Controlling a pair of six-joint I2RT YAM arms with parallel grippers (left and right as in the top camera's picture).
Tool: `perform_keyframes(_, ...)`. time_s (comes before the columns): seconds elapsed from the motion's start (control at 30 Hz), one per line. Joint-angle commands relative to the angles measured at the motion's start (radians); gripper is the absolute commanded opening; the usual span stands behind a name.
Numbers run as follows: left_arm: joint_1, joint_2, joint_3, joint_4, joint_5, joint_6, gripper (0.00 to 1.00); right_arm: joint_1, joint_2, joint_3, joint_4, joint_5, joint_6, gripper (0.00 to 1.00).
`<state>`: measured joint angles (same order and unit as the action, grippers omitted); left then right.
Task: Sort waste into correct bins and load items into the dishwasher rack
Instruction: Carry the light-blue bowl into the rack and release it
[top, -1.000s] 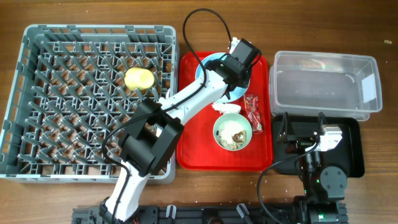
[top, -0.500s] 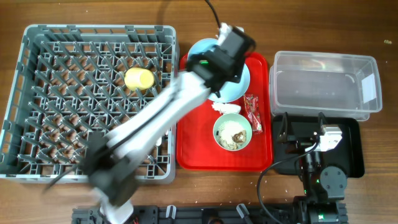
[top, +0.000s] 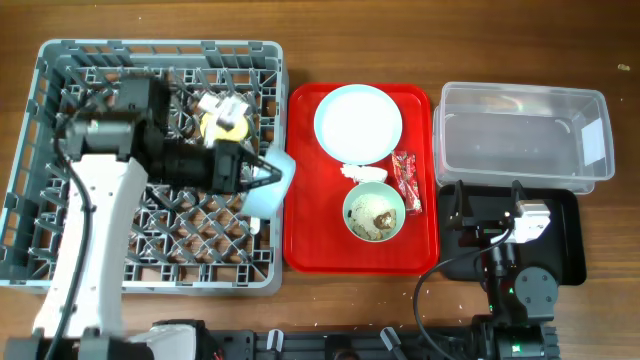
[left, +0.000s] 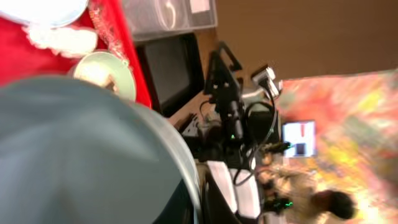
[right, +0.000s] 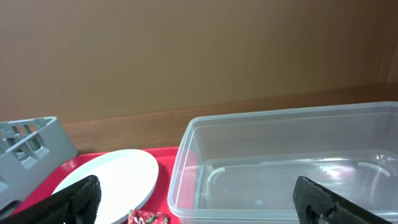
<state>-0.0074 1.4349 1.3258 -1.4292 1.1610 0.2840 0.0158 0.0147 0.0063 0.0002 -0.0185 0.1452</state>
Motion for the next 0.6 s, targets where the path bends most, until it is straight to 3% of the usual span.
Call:
perform_keyframes(0.0, 0.123, 0.005, -0.268, 0.191, 0.151, 0.043, 0.04, -0.005, -0.005, -0.001, 0.006, 0.009, 0.012, 1.0)
perform_keyframes(0.07, 0.245, 0.016, -0.419, 0.295, 0.151, 0.022, 0.04, -0.005, -0.005, -0.001, 0.006, 0.009, 0.012, 1.0)
perform_keyframes(0.23, 0.383, 0.021, -0.472, 0.339, 0.098, 0.022, 0.06, -0.005, -0.005, -0.001, 0.006, 0.009, 0.012, 1.0)
perform_keyframes(0.27, 0.394, 0.021, -0.472, 0.342, 0.076, 0.022, 0.08, -0.005, -0.005, -0.001, 0.006, 0.009, 0.012, 1.0)
perform_keyframes(0.3, 0.407, 0.02, -0.471, 0.346, 0.051, 0.022, 0.21, -0.005, -0.005, -0.001, 0.006, 0.009, 0.012, 1.0)
perform_keyframes(0.33, 0.417, 0.02, -0.471, 0.346, 0.051, 0.022, 0.24, -0.005, -0.005, -0.001, 0.006, 0.009, 0.012, 1.0)
perform_keyframes(0.4, 0.426, 0.02, -0.471, 0.346, 0.046, 0.022, 0.14, -0.005, -0.005, -0.001, 0.006, 0.009, 0.012, 1.0)
perform_keyframes(0.43, 0.433, 0.02, -0.471, 0.346, 0.041, 0.022, 0.14, -0.005, -0.005, -0.001, 0.006, 0.009, 0.012, 1.0)
perform_keyframes(0.57, 0.467, 0.02, -0.471, 0.349, -0.019, -0.019, 0.31, -0.005, -0.005, -0.001, 0.006, 0.009, 0.012, 1.0)
